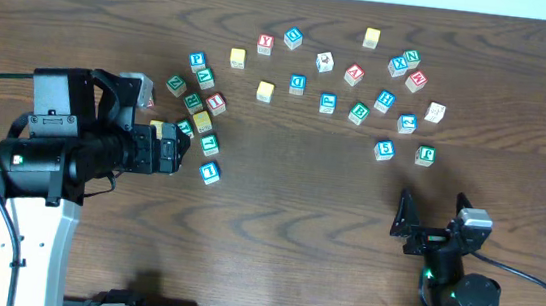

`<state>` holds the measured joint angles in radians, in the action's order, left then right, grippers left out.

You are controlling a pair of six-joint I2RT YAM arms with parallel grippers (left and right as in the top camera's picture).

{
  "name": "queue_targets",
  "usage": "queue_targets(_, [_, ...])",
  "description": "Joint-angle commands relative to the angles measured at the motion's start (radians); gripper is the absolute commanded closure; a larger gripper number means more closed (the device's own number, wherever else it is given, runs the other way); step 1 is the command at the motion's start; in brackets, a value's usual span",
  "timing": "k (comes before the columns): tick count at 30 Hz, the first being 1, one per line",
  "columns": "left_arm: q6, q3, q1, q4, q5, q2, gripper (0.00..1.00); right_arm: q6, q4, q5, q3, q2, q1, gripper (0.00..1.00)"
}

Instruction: Spell out AI2

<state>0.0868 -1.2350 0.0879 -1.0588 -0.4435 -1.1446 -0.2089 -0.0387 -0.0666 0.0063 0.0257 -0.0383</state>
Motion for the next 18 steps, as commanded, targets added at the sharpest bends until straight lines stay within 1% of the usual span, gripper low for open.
queue_targets(1, [0.018,-0.032,0.000,-0.001,-0.009,0.003,0.02,-0.029,0.066,-0.057,0.000,-0.006,0.005,0.01])
queue_targets(4, [0.018,-0.032,0.000,0.019,-0.009,0.001,0.02,-0.029,0.119,-0.061,0.006,-0.006,0.005,0.01])
queue_targets(9, [0.014,-0.032,0.000,0.046,-0.010,-0.005,0.02,-0.019,0.121,-0.061,0.066,0.023,0.005,0.01])
queue_targets(13, [0.013,-0.032,0.000,0.064,-0.010,-0.006,0.02,0.026,0.113,-0.061,0.164,0.129,0.005,0.01])
queue_targets(18, [-0.029,-0.034,-0.004,0.118,-0.008,-0.016,0.02,0.062,0.069,-0.088,0.349,0.354,0.005,0.01])
